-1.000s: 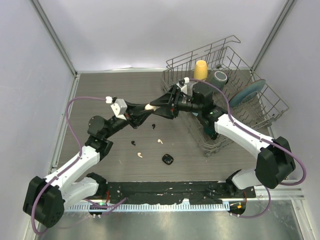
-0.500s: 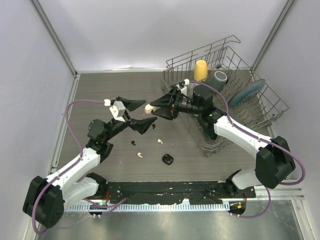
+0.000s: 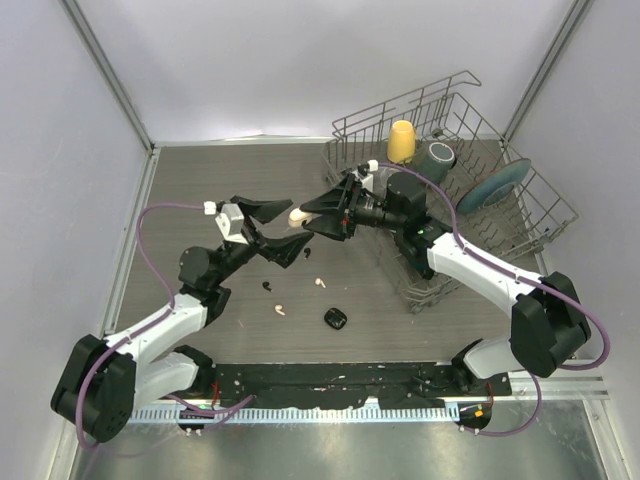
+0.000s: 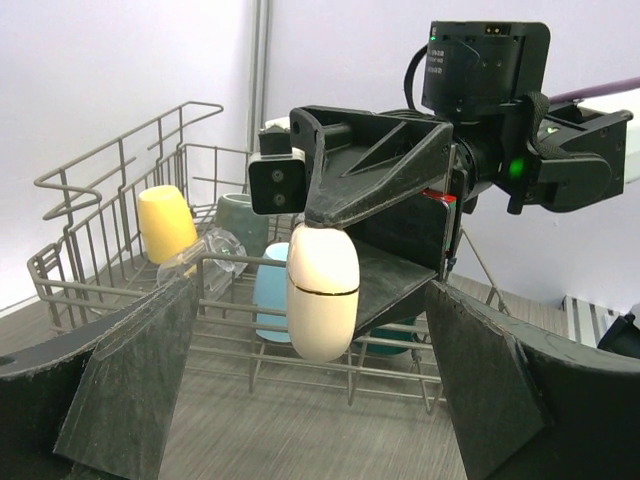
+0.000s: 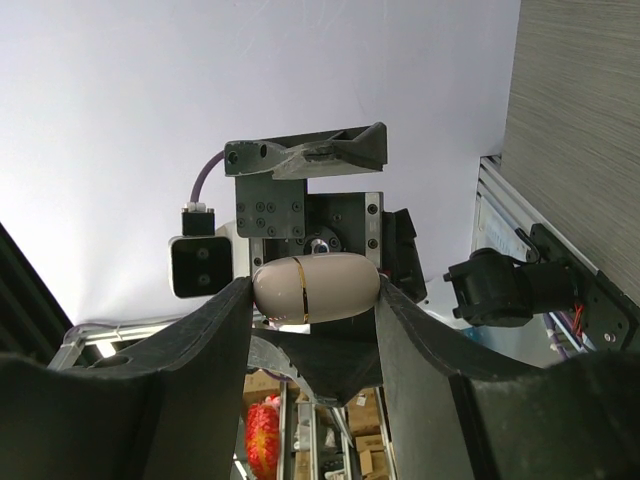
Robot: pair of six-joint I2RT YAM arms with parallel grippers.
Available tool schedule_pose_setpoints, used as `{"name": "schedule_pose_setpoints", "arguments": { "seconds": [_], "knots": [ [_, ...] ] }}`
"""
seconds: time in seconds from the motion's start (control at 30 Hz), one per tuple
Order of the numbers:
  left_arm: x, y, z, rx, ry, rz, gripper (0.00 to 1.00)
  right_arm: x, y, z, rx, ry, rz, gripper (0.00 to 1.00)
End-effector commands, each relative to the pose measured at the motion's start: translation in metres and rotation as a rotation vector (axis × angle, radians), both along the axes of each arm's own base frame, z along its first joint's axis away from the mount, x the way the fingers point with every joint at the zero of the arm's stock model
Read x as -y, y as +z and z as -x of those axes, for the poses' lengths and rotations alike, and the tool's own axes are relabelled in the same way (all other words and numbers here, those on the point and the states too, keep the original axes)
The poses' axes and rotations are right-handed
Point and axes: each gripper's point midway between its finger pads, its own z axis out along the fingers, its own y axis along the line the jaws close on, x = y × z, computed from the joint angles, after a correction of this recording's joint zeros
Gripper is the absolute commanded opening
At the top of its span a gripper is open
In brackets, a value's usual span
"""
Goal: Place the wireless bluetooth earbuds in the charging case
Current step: Pick up the charging case at the center of the board.
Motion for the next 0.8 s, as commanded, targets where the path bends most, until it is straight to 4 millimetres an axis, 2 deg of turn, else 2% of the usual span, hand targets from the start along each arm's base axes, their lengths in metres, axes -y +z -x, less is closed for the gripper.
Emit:
{"name": "schedule_pose_setpoints", "arguments": {
  "seconds": [0.0,0.17,0.43,0.53,0.57,0.67,0.77],
  "knots": [
    [-0.011,0.022,0.007,0.08,0.036,0.082,1.0,-0.001,0.016,0.005,0.047,0.023,-0.044,0.03],
    [-0.011,0.017,0.007,0.085,0.043,0.06,1.0,-0.001,0.017,0.004,0.044,0.021,-0.051,0.03],
    [-0.004,0.021,0.004,0.077,0.001,0.086,1.0,-0.001,0.016,0.005,0.038,0.027,-0.052,0.03],
    [0.003,0.02,0.004,0.073,-0.035,0.082,0.93,-0.002,0.014,0.006,0.033,0.029,-0.048,0.03],
    [0.005,0.018,0.003,0.071,-0.048,0.075,0.85,-0.001,0.014,0.006,0.036,0.027,-0.05,0.03],
    [0.007,0.022,0.006,0.095,-0.062,0.083,0.74,0.0,0.014,0.007,0.036,0.027,-0.05,0.03],
    [0.008,0.023,0.003,0.091,-0.061,0.088,0.68,0.0,0.014,0.007,0.033,0.024,-0.051,0.03]
  ]
}}
